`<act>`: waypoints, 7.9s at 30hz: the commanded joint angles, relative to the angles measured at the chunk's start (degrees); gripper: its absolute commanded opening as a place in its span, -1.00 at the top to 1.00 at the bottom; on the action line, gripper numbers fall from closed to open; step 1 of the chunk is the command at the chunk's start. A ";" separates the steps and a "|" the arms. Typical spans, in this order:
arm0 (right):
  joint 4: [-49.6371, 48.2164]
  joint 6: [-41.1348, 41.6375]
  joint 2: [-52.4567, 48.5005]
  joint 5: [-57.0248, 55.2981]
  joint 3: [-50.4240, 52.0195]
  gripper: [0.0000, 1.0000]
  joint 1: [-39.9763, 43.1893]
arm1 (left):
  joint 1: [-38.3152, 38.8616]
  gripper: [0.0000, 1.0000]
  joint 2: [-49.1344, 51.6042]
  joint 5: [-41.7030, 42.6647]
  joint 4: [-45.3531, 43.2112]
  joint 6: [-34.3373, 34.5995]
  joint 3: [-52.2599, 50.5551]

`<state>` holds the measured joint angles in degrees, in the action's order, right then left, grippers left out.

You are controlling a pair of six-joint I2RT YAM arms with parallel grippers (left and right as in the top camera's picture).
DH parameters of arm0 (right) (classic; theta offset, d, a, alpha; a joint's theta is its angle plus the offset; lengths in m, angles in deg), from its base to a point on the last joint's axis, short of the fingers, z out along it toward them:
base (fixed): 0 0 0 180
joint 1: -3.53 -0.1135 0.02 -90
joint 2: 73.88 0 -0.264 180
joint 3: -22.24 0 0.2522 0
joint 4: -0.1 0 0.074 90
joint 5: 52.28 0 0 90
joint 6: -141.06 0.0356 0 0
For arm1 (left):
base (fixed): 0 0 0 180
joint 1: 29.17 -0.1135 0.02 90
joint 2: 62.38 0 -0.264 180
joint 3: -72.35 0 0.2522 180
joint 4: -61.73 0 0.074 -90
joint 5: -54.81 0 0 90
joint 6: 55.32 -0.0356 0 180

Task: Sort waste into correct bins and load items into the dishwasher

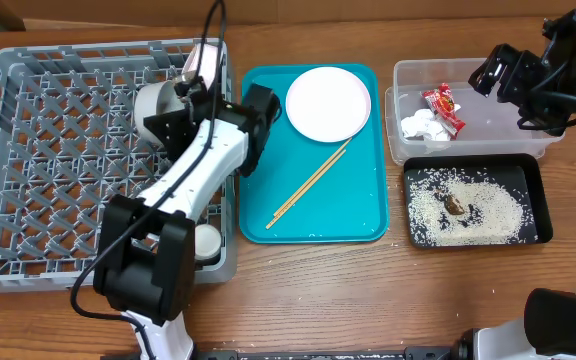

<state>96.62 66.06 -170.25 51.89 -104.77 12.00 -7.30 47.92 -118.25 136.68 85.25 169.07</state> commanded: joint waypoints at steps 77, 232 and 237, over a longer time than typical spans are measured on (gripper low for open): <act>-1.11 -0.04 0.90 -0.02 -1.14 -1.00 -0.15 | 4.28 -0.93 14.51 82.51 -3.37 -25.40 38.01; 0.07 -0.04 0.90 -0.02 -1.14 -1.00 -0.15 | -0.61 -0.73 5.86 90.38 15.28 -64.30 43.71; 0.07 -0.04 0.90 -0.02 -1.14 -1.00 -0.15 | 1.51 -0.63 10.23 90.58 14.86 -72.30 36.04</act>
<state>96.97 66.04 -170.25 51.92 -104.77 12.00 -6.93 54.87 -29.73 151.56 19.61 208.78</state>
